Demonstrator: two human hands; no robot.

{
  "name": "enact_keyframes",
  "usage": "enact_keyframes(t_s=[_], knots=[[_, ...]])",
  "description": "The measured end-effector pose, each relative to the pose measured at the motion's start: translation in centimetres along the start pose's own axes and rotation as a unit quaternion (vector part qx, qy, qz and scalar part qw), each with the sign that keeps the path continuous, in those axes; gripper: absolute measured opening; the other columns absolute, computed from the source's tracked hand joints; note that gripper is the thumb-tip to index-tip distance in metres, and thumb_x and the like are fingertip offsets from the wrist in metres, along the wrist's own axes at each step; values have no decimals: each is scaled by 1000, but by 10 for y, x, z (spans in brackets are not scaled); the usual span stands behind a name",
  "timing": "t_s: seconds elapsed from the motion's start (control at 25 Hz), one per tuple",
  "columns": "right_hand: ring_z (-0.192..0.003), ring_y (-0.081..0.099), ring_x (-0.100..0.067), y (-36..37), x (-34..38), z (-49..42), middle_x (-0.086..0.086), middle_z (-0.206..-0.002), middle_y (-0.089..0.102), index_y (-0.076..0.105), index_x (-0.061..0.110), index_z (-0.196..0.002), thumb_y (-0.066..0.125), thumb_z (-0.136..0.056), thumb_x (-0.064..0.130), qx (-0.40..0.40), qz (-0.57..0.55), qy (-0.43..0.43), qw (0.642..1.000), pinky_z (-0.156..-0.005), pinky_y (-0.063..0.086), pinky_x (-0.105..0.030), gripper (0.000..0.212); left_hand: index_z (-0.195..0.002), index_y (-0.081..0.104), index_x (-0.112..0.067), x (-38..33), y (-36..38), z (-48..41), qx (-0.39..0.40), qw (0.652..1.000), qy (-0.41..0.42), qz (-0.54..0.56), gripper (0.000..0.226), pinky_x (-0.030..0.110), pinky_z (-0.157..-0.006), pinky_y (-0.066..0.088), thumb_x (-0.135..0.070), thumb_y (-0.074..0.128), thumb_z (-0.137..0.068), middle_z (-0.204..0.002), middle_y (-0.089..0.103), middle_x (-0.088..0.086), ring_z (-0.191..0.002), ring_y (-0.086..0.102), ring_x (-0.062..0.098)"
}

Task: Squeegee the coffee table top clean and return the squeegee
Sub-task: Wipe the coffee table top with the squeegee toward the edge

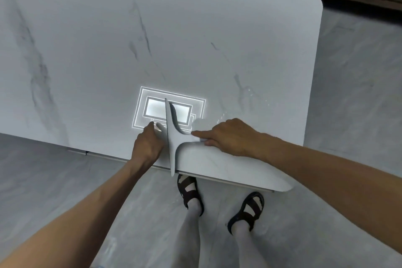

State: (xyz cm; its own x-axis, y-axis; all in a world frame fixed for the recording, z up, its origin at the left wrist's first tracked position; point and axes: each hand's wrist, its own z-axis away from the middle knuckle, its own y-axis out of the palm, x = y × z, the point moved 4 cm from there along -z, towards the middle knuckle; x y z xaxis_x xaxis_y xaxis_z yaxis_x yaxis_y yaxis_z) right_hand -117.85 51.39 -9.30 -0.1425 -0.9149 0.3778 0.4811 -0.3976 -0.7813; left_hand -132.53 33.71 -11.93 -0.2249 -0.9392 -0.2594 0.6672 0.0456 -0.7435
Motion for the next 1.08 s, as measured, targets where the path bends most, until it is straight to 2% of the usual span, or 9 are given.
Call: enact_keyframes(t_s=[0.12,0.32,0.44,0.52,0.64,0.76,0.84,1.0,1.08], knots=[[-103,61,-25,22,12,-12,6,-126,64,33,46,-144,36,-102,40,19,-34,-7,999,-77,39,-31,42,-128,46,-12,5,11,1,27,999,19,-21,40,35,-78,38,-18,50,-89,-124,57,16,-109,57,38],[-110,60,-25,17,-72,42,2,-130,62,32,62,-136,29,-98,54,8,-39,98,994,-84,42,-33,39,-143,35,-9,-14,34,3,46,993,78,-78,65,43,-98,44,-6,59,-83,-145,35,20,-125,46,40],[-115,58,-24,4,-129,97,8,-134,59,30,65,-134,28,-98,56,-5,-34,184,982,-88,42,-34,38,-144,33,-10,-40,48,8,73,988,102,-93,67,46,-102,43,-8,60,-83,-146,32,21,-128,42,42],[-116,58,-22,-4,-157,126,14,-134,58,31,66,-133,30,-98,54,-14,-27,226,974,-83,41,-32,37,-144,33,-10,-55,59,12,87,986,103,-96,62,48,-102,43,-8,55,-86,-145,33,23,-126,43,43],[-106,62,-21,-14,-181,155,13,-124,65,32,66,-133,28,-96,57,-38,-6,258,965,-71,36,-29,38,-148,29,-13,-62,65,13,103,987,71,-98,59,50,-107,38,-11,47,-92,-152,25,22,-134,36,44],[-106,62,-19,-19,-168,159,14,-124,65,28,70,-130,22,-88,66,-58,-36,250,966,-71,37,-28,42,-142,36,-11,-61,59,12,77,991,80,-74,52,47,-100,45,-10,48,-91,-142,40,21,-124,48,41],[-112,60,-19,-12,-139,143,15,-127,63,30,72,-128,25,-89,69,-53,-74,219,971,-77,40,-28,40,-141,38,-10,-56,54,14,54,995,77,-43,52,44,-96,47,-8,50,-90,-135,51,19,-118,53,38],[-104,62,-18,27,-61,90,9,-119,67,36,63,-132,31,-96,60,-26,-87,86,992,-78,42,-29,37,-141,37,-11,-47,51,23,32,998,58,-8,54,39,-93,47,-9,53,-90,-133,54,16,-117,56,33],[-94,63,-20,45,-40,79,5,-107,70,37,57,-136,31,-99,53,2,-55,32,998,-69,35,-28,38,-139,40,-9,-48,55,30,25,997,77,-10,50,39,-93,47,-8,52,-90,-132,54,16,-116,56,33]])
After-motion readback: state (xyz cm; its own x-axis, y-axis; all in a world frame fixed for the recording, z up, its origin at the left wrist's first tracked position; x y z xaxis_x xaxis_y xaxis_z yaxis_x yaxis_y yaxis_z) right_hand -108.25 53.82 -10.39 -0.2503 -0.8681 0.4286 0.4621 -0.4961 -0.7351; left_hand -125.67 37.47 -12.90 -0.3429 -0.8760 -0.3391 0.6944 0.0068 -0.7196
